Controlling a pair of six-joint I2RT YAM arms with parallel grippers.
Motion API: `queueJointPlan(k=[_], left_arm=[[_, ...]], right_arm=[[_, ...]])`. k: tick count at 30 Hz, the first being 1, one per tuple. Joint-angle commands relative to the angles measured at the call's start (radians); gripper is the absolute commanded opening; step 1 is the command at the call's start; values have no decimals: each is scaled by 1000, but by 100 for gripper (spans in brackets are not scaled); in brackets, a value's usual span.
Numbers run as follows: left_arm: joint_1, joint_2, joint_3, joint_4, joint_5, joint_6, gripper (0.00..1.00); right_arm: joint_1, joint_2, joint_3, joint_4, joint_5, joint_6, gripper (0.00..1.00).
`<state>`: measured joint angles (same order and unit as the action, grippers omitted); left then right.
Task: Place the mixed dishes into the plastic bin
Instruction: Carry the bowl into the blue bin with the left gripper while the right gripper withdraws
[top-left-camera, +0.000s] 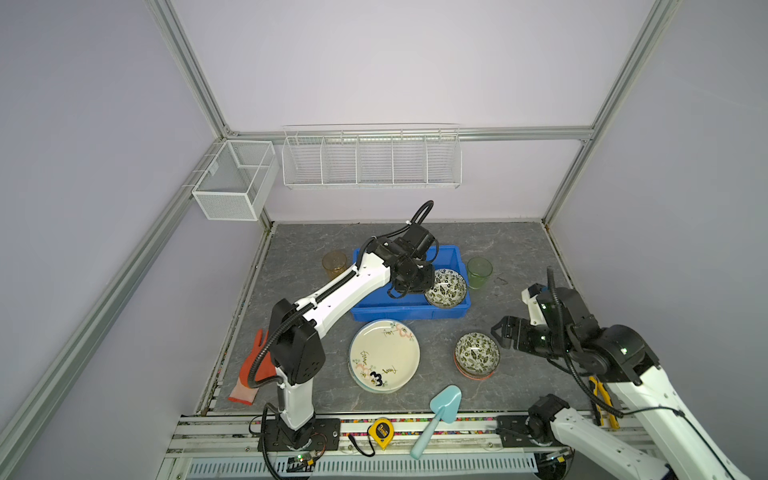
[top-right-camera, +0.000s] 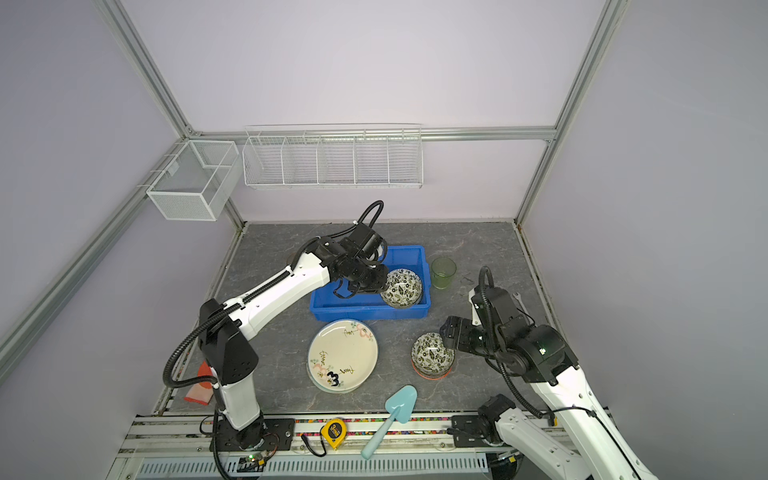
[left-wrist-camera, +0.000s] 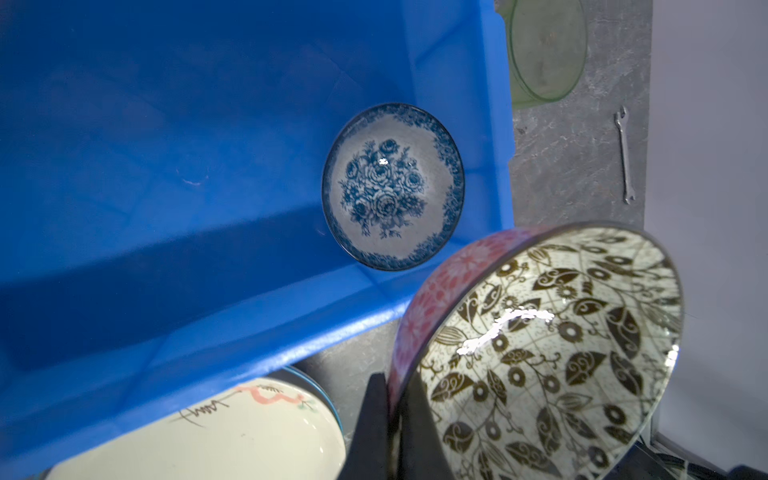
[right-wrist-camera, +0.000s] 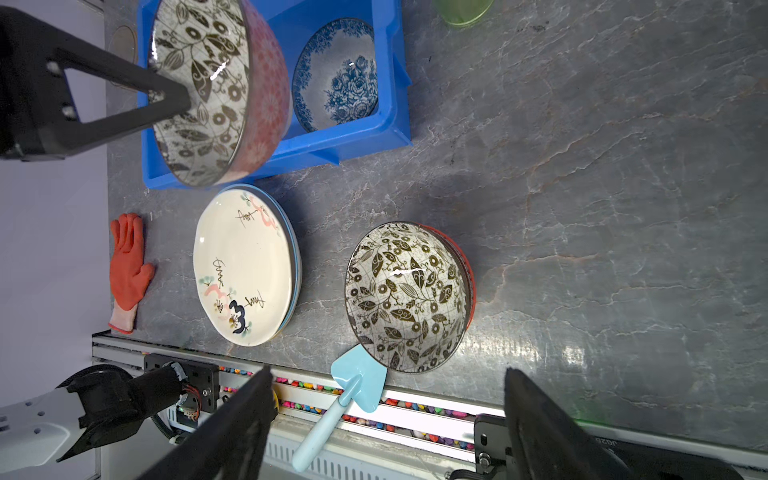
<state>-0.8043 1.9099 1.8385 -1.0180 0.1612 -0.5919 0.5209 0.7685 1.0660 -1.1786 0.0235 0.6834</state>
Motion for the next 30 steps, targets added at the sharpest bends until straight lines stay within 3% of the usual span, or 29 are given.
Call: queueJointPlan(k=[1,15,22,30], left_arm=[[24,53,80,-36,-6,57,0],[40,291,305,-68,-27,96,0],[40,329,317,-81,-63,118,0],[41,362,315,-59,-28,119,3]], right_arm=[[5,-31,-33,-46,22,42,88],[4,-136,-71,-138,65,106,88],[4,-189,-104,-167,70,144,88],[5,-201,-120,-180,70,157,88]])
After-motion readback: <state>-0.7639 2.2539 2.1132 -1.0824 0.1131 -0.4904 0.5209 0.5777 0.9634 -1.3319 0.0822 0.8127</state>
